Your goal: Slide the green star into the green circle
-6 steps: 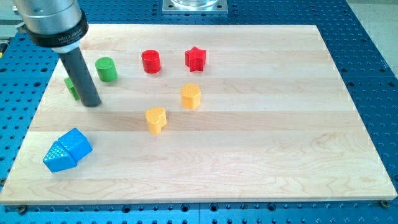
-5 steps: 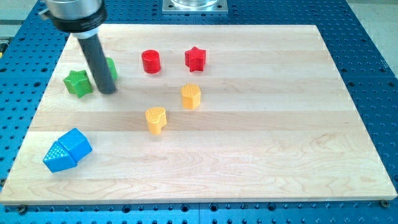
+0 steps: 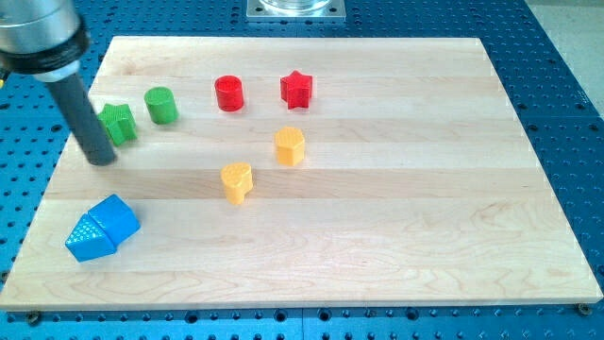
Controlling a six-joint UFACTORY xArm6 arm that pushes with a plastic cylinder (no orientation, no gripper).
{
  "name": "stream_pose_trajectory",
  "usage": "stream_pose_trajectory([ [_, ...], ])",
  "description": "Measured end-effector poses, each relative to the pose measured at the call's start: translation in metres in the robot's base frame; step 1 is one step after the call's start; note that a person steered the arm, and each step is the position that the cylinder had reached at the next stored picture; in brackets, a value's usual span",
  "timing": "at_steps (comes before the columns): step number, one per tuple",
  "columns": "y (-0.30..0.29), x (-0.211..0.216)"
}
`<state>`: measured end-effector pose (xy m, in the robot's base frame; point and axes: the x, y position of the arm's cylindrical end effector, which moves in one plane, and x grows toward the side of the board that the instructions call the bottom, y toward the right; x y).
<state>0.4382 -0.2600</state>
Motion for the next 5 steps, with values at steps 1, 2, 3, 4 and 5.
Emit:
stream_pose_trajectory([
  [1, 0.005, -0.037],
  [2, 0.023, -0.053],
  [3, 0.046, -0.033],
  [4, 0.114, -0.045],
  [5, 0.130, -0.076],
])
